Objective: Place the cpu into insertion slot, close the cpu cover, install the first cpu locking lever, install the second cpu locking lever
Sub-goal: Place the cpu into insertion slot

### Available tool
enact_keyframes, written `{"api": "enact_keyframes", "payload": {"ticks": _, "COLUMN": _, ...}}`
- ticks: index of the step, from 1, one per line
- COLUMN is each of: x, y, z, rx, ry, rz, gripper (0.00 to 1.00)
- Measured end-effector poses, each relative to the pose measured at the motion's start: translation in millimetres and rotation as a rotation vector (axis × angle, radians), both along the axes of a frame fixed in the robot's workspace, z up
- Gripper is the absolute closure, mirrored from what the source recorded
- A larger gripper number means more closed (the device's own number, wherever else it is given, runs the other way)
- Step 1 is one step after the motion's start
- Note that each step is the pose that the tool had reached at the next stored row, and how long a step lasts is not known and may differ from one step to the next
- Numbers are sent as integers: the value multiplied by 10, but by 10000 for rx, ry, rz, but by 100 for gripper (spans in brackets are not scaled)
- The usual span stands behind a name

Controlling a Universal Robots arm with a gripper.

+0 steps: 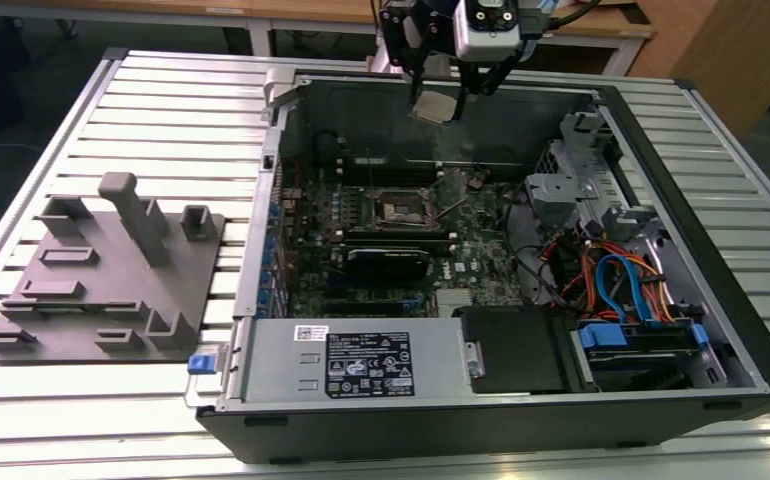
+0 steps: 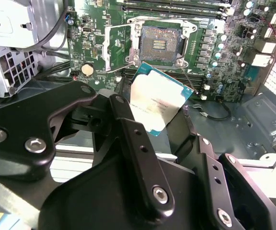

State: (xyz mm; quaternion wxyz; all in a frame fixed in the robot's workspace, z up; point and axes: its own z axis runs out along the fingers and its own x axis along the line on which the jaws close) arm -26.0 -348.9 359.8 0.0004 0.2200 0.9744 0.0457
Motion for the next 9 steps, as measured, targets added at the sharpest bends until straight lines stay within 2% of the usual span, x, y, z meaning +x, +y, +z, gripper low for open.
{"api": "enact_keyframes", "payload": {"ticks": 9, "x": 0, "y": 0, "z": -1, "rx": 0, "ry": 0, "rz": -430, "gripper": 46}}
